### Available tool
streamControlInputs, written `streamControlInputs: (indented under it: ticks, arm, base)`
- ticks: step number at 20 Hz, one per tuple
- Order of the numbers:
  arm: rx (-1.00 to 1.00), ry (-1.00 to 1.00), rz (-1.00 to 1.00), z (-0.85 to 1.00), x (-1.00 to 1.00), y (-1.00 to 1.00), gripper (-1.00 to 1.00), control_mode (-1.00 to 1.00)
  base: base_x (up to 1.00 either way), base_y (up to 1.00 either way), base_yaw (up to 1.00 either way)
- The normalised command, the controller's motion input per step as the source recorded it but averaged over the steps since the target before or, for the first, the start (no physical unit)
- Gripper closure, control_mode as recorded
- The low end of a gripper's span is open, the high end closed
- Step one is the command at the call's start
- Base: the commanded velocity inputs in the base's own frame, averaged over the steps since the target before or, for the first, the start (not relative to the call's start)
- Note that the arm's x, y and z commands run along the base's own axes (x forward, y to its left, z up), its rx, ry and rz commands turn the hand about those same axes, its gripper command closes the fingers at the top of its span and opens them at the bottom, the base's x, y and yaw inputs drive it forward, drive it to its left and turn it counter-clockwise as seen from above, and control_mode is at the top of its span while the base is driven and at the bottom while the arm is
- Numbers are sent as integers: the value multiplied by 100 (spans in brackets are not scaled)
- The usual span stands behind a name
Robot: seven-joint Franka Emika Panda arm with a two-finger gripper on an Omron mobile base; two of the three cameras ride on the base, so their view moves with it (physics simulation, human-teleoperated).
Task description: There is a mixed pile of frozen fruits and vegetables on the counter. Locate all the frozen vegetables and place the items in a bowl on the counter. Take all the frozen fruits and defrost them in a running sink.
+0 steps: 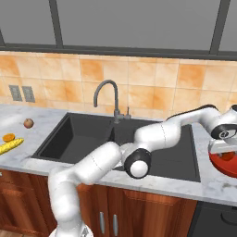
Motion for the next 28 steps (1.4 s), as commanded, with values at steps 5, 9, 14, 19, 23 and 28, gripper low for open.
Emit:
streamControlInputs:
  ticks: [5,9,14,19,23,28]
  arm:
    - [3,19,10,-46,38,-27,100,-100]
    - [3,2,6,-4,34,-32,-100,-100]
    - [3,7,0,8,21,-37,-100,-100]
    - [16,12,-10,45,18,-5,-100,-100]
    - [24,12,-16,67,4,0,-100,-100]
    - [19,12,-19,71,-21,13,-100,-100]
  base:
    - [0,0,0]
    - [0,0,0]
    - [0,0,0]
    - [0,0,0]
    - [0,0,0]
    - [0,0,0]
